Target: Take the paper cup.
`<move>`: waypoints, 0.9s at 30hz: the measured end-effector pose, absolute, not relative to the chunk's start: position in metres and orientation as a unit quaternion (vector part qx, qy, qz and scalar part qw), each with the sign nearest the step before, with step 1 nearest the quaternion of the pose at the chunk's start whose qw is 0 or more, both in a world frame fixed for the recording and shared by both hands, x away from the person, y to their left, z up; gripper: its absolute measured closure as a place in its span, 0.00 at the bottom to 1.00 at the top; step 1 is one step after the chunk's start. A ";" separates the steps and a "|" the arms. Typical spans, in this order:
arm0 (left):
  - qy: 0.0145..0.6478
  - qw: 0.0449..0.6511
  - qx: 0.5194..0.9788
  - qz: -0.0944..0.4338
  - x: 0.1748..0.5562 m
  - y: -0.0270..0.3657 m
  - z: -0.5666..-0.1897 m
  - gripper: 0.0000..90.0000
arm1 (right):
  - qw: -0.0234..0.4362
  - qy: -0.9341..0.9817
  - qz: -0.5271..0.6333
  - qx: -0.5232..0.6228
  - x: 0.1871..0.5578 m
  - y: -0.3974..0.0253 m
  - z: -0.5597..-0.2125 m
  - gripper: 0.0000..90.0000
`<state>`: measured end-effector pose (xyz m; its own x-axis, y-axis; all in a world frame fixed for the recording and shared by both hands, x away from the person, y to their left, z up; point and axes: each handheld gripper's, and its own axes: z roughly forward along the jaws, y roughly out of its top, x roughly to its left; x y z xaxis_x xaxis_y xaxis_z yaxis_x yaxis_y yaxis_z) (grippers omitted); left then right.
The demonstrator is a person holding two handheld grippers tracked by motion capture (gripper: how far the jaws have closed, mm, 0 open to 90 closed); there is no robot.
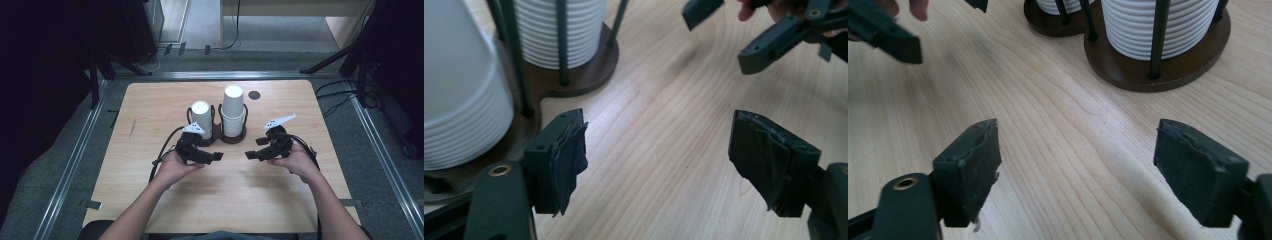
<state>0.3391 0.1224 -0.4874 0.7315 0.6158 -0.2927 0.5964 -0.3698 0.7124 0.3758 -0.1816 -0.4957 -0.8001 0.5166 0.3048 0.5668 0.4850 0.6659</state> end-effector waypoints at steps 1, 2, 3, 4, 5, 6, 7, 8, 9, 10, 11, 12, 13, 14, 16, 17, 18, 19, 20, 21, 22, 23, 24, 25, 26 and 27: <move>0.366 0.425 0.828 0.011 0.339 0.122 -0.487 0.27 | 0.032 -0.861 -0.398 -0.315 0.376 -0.182 -0.496 0.23; 0.362 0.418 0.833 0.019 0.341 0.122 -0.486 0.27 | 0.029 -0.862 -0.398 -0.312 0.374 -0.183 -0.494 0.28; 0.362 0.418 0.833 0.019 0.341 0.122 -0.486 0.30 | 0.027 -0.862 -0.399 -0.312 0.373 -0.183 -0.493 0.30; 0.353 0.415 0.838 0.030 0.341 0.121 -0.485 0.36 | 0.029 -0.862 -0.398 -0.313 0.372 -0.182 -0.491 0.31; 0.345 0.418 0.840 0.031 0.341 0.121 -0.484 0.40 | 0.027 -0.863 -0.397 -0.313 0.371 -0.182 -0.490 0.33; 0.345 0.418 0.840 0.031 0.341 0.121 -0.484 0.43 | 0.027 -0.863 -0.397 -0.313 0.371 -0.182 -0.490 0.33; 0.340 0.421 0.840 0.029 0.342 0.121 -0.483 0.44 | 0.024 -0.864 -0.398 -0.307 0.369 -0.181 -0.489 0.36; 0.337 0.423 0.841 0.026 0.343 0.122 -0.482 0.44 | 0.024 -0.864 -0.398 -0.307 0.369 -0.181 -0.489 0.36; 0.337 0.422 0.841 0.027 0.344 0.122 -0.482 0.45 | 0.023 -0.865 -0.399 -0.303 0.367 -0.180 -0.488 0.39; 0.338 0.421 0.841 0.027 0.344 0.123 -0.482 0.45 | 0.023 -0.866 -0.400 -0.299 0.367 -0.180 -0.487 0.40; 0.341 0.419 0.841 0.026 0.345 0.123 -0.482 0.44 | 0.023 -0.866 -0.404 -0.294 0.366 -0.179 -0.486 0.43; 0.345 0.419 0.840 0.024 0.346 0.124 -0.483 0.44 | 0.023 -0.866 -0.404 -0.294 0.366 -0.179 -0.486 0.43; 0.349 0.418 0.839 0.021 0.347 0.124 -0.483 0.42 | 0.025 -0.865 -0.405 -0.295 0.364 -0.178 -0.486 0.43; 0.352 0.419 0.837 0.023 0.347 0.124 -0.483 0.42 | 0.025 -0.865 -0.406 -0.295 0.364 -0.178 -0.486 0.44; 0.354 0.423 0.834 0.035 0.347 0.123 -0.482 0.48 | 0.024 -0.868 -0.402 -0.292 0.363 -0.177 -0.486 0.45; 0.350 0.423 0.835 0.040 0.347 0.123 -0.481 0.53 | 0.024 -0.876 -0.390 -0.283 0.361 -0.177 -0.487 0.51; 0.349 0.423 0.835 0.040 0.347 0.122 -0.481 0.53 | 0.024 -0.876 -0.390 -0.283 0.361 -0.177 -0.487 0.51; 0.350 0.422 0.835 0.041 0.347 0.121 -0.481 0.53 | 0.020 -0.879 -0.386 -0.279 0.360 -0.178 -0.487 0.53; 0.349 0.420 0.837 0.038 0.347 0.121 -0.481 0.53 | 0.020 -0.879 -0.386 -0.279 0.360 -0.178 -0.487 0.53; 0.349 0.420 0.837 0.034 0.347 0.120 -0.482 0.55 | 0.021 -0.879 -0.387 -0.279 0.360 -0.179 -0.487 0.55; 0.348 0.421 0.837 0.032 0.347 0.120 -0.482 0.55 | 0.019 -0.878 -0.388 -0.280 0.359 -0.179 -0.487 0.55; 0.347 0.422 0.837 0.030 0.347 0.119 -0.482 0.56 | 0.016 -0.876 -0.390 -0.285 0.359 -0.180 -0.486 0.55; 0.345 0.422 0.838 0.025 0.347 0.119 -0.482 0.57 | 0.016 -0.874 -0.392 -0.287 0.359 -0.180 -0.486 0.55; 0.339 0.421 0.841 0.025 0.346 0.118 -0.481 0.62 | 0.014 -0.872 -0.396 -0.287 0.360 -0.181 -0.486 0.55; 0.337 0.422 0.841 0.026 0.346 0.117 -0.481 0.63 | 0.015 -0.873 -0.394 -0.287 0.360 -0.181 -0.487 0.54; 0.335 0.422 0.842 0.028 0.345 0.116 -0.481 0.65 | 0.017 -0.874 -0.391 -0.287 0.361 -0.181 -0.488 0.54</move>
